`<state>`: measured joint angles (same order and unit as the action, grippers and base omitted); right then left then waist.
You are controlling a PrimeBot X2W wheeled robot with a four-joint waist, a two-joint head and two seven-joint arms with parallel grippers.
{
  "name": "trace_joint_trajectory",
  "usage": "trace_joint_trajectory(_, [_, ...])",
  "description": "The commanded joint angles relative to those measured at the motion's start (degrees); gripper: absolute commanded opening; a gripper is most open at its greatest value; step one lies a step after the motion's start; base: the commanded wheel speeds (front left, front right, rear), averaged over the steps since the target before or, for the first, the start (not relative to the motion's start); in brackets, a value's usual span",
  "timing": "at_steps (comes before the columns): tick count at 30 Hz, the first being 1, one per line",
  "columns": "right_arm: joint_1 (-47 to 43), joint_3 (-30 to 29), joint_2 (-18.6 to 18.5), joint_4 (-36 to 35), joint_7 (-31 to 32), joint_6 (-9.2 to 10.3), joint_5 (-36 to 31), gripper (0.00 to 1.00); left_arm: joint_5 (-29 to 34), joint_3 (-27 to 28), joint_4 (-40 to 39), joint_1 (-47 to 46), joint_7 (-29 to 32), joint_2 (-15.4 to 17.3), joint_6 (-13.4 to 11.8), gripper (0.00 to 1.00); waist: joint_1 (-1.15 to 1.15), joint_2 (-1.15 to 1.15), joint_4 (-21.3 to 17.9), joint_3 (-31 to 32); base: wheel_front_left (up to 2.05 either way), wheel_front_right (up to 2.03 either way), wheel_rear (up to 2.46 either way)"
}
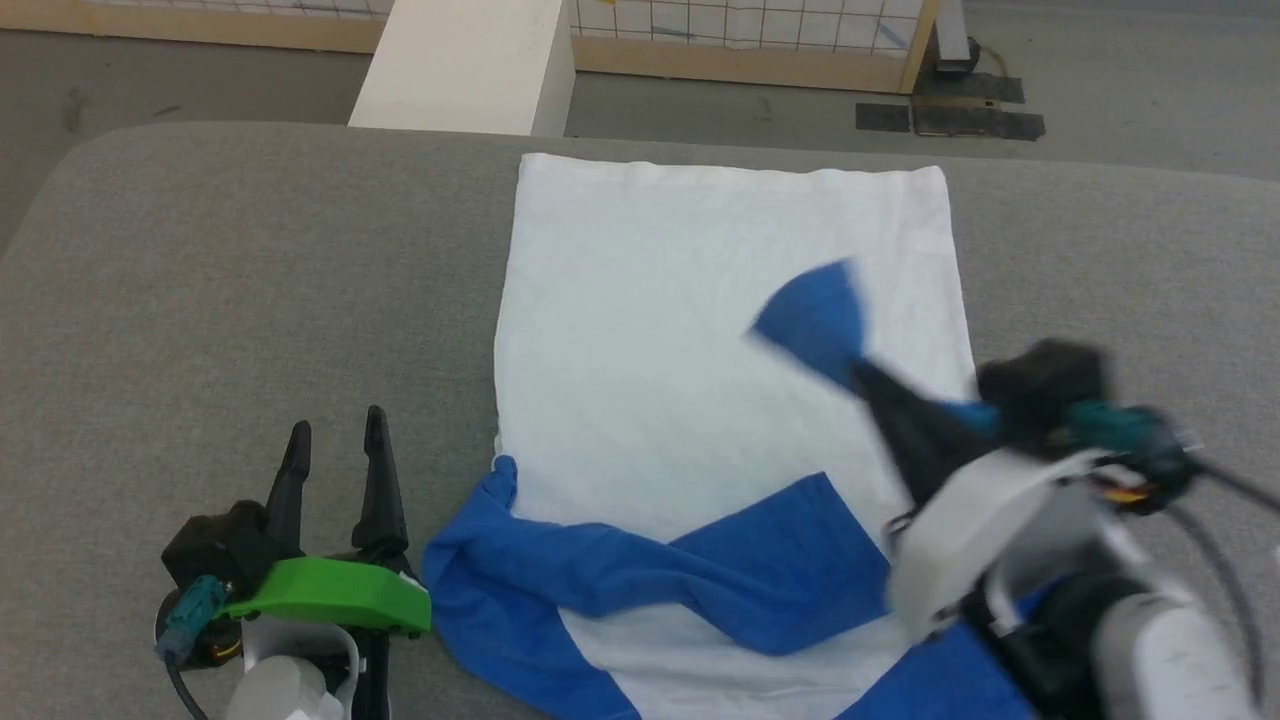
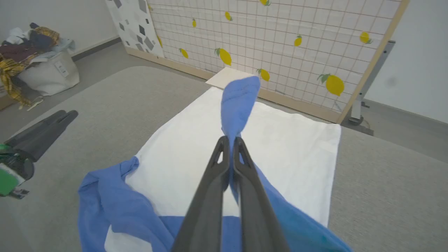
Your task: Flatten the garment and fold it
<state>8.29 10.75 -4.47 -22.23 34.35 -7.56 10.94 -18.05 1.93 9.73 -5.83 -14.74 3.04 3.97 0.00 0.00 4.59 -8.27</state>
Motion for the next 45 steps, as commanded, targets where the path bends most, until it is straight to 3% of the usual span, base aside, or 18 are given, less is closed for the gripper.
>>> trace_joint_trajectory(1, [-1.1,3.1,0.4,1.8,-0.7,0.08,0.2,0.00,0.3,-0.1,0.2,0.4,-0.3,-0.2,0.2,1.00,0.00,0.00,0.4,0.0,0.00,0.00,0.00])
trace_joint_trajectory(7, [-2.7,16.0,1.3,13.1,-3.9,0.08,1.5,0.00,-0.4,-0.7,0.8,0.1,-0.3,-0.2,0.2,1.00,0.00,0.00,1.8,-0.2,0.00,0.00,0.00])
trace_joint_trajectory(11, [-3.1,20.1,1.5,20.0,-4.6,0.08,1.9,0.00,-0.8,-1.0,1.0,0.0,-0.3,-0.2,0.1,1.00,0.00,0.00,2.4,-0.2,0.00,0.00,0.00])
trace_joint_trajectory(12, [-3.1,20.8,1.5,21.7,-4.7,0.08,1.8,0.18,-0.9,-1.1,1.1,0.0,-0.3,-0.2,0.1,1.00,0.00,0.00,2.5,-0.2,0.00,0.00,0.00])
trace_joint_trajectory(13, [-3.0,21.2,1.5,22.8,-4.6,0.08,1.8,0.51,-1.0,-1.2,1.1,0.0,-0.3,-0.2,0.0,1.00,0.00,0.00,2.6,-0.3,0.00,0.00,0.00])
trace_joint_trajectory(14, [-3.0,21.7,1.5,24.0,-4.5,0.08,2.0,1.00,-1.0,-1.3,1.2,0.0,-0.3,-0.2,0.0,1.00,0.00,0.00,2.7,-0.3,0.00,0.00,0.00])
trace_joint_trajectory(24, [-2.4,14.8,1.6,21.4,-12.8,0.08,4.5,1.00,-1.3,-1.3,1.4,0.5,-0.3,-0.2,-0.1,1.00,0.00,0.00,1.4,-0.2,0.00,0.00,0.00])
trace_joint_trajectory(31, [-4.0,1.6,1.6,15.2,-23.7,0.08,4.6,1.00,-0.6,-1.5,1.9,0.7,-0.3,0.0,0.3,1.00,0.00,0.00,-1.0,-0.3,0.00,0.00,0.00])
trace_joint_trajectory(36, [-5.6,-7.2,1.6,14.5,-27.7,0.08,4.0,1.00,0.0,-2.6,1.7,0.2,0.1,0.3,0.2,1.00,0.00,0.00,-3.3,-1.4,0.00,0.00,0.00])
trace_joint_trajectory(40, [-6.0,-11.4,1.6,14.8,-29.3,0.08,3.3,1.00,0.4,-3.4,1.4,-3.3,2.1,1.7,0.6,1.00,0.00,0.00,-5.3,-3.8,0.00,0.00,0.00])
trace_joint_trajectory(45, [-5.4,-13.8,1.6,15.0,-30.9,0.08,3.0,1.00,1.0,-5.1,2.4,-12.9,9.1,5.9,1.8,1.00,0.00,0.00,-7.8,-8.2,0.00,0.00,0.00])
